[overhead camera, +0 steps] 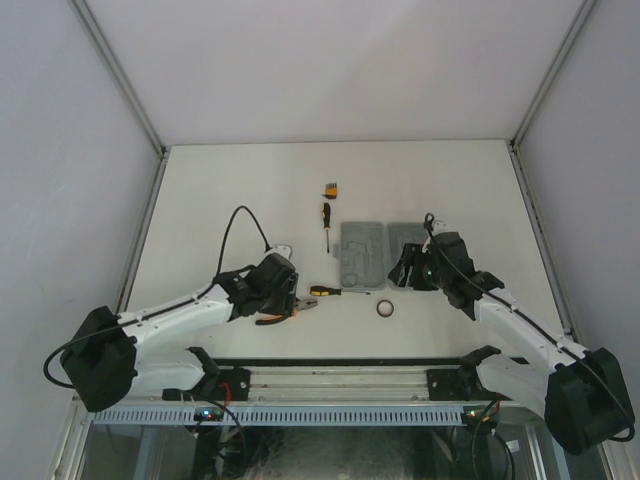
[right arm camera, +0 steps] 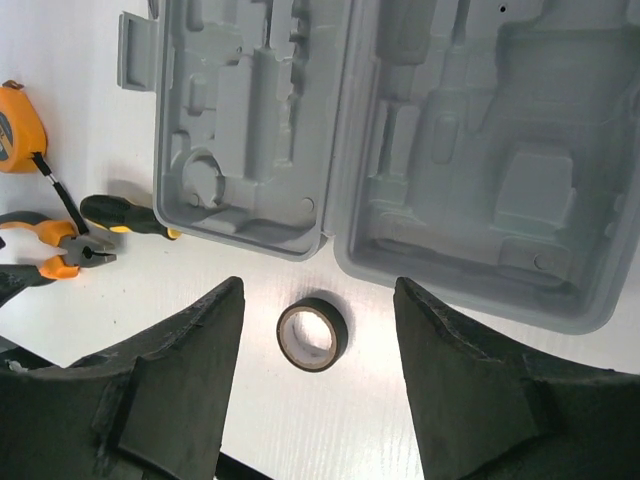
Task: Sort the tools into containers
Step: Move the storage box to the center of the board, then pick up the pliers at the center of the board.
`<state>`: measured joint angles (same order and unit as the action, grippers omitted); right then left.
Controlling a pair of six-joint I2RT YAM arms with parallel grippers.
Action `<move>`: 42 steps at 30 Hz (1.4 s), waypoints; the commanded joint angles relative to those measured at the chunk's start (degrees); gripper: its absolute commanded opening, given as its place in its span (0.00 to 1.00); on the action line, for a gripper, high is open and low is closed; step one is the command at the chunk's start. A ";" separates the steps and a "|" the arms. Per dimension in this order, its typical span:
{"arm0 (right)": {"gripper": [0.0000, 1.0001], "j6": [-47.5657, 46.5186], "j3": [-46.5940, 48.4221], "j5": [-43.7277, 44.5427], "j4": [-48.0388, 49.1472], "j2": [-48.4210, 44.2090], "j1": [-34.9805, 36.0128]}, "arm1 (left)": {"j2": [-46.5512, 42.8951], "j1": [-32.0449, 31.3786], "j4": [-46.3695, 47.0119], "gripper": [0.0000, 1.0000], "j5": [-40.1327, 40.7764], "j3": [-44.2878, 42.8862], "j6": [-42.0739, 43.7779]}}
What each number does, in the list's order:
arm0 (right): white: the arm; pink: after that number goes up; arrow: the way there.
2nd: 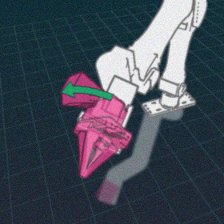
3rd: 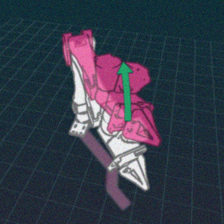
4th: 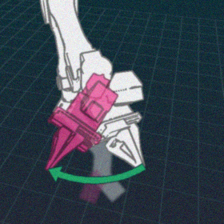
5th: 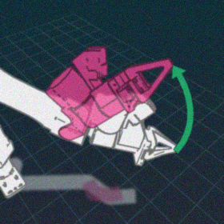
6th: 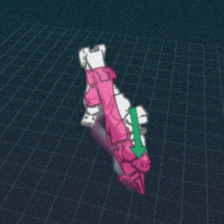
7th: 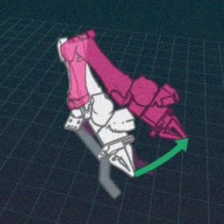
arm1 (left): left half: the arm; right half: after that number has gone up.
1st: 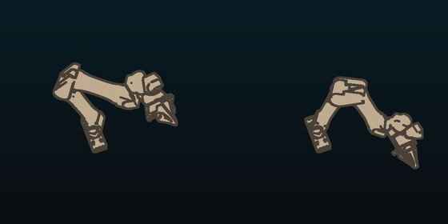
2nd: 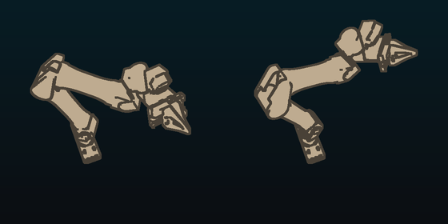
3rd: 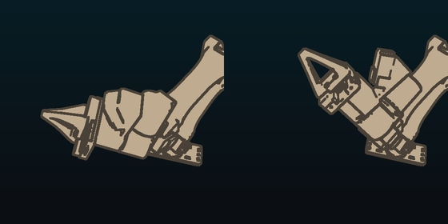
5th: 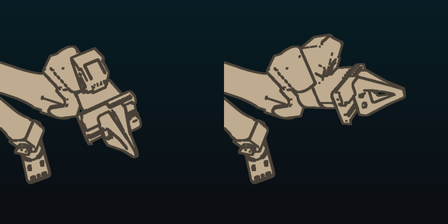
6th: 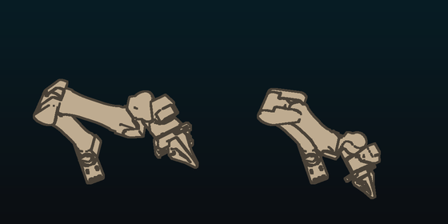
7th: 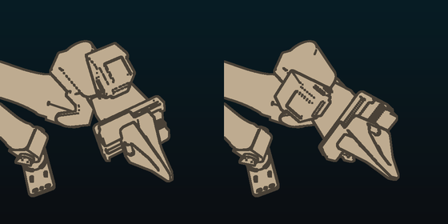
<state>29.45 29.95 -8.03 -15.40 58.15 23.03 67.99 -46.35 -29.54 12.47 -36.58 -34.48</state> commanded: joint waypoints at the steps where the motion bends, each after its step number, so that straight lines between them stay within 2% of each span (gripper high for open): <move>1: 0.61 1.13 -0.22 0.43 2.61 -1.10 0.86 | 2.47 -0.62 0.27 0.64 4.53 -3.39 3.28; 9: 0.61 0.95 -0.48 0.69 2.46 -1.01 1.14 | 4.61 -2.40 2.55 0.75 6.15 -4.55 6.79; 16: 0.62 1.15 -0.47 0.23 2.76 -0.49 1.32 | 4.51 -2.43 8.75 0.79 2.33 -3.73 10.67; 17: 0.62 1.21 -0.51 0.23 2.82 -0.49 1.41 | 4.73 -2.43 9.29 0.83 1.80 -3.62 11.52; 19: 0.62 1.22 -0.53 0.29 2.68 -0.43 1.52 | 4.95 -2.43 10.41 0.99 0.42 -3.19 12.34; 20: 0.62 1.20 -0.50 0.26 2.73 -0.34 1.57 | 5.09 -2.43 11.05 1.00 -0.16 -2.82 12.49; 34: 0.62 1.67 -0.47 -0.86 3.79 0.90 1.94 | 12.03 -2.71 11.43 0.99 -1.78 -3.56 14.68; 38: 0.62 1.82 -0.51 -0.98 4.17 1.25 2.11 | 12.83 -4.18 11.32 0.93 -2.93 -3.16 14.13; 42: 0.62 2.16 -0.51 -1.13 4.60 1.37 2.27 | 14.49 -4.89 10.29 0.81 -2.72 -3.15 13.04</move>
<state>30.70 29.50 -8.73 -13.72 59.48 24.69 80.29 -50.13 -17.21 11.35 -38.02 -21.37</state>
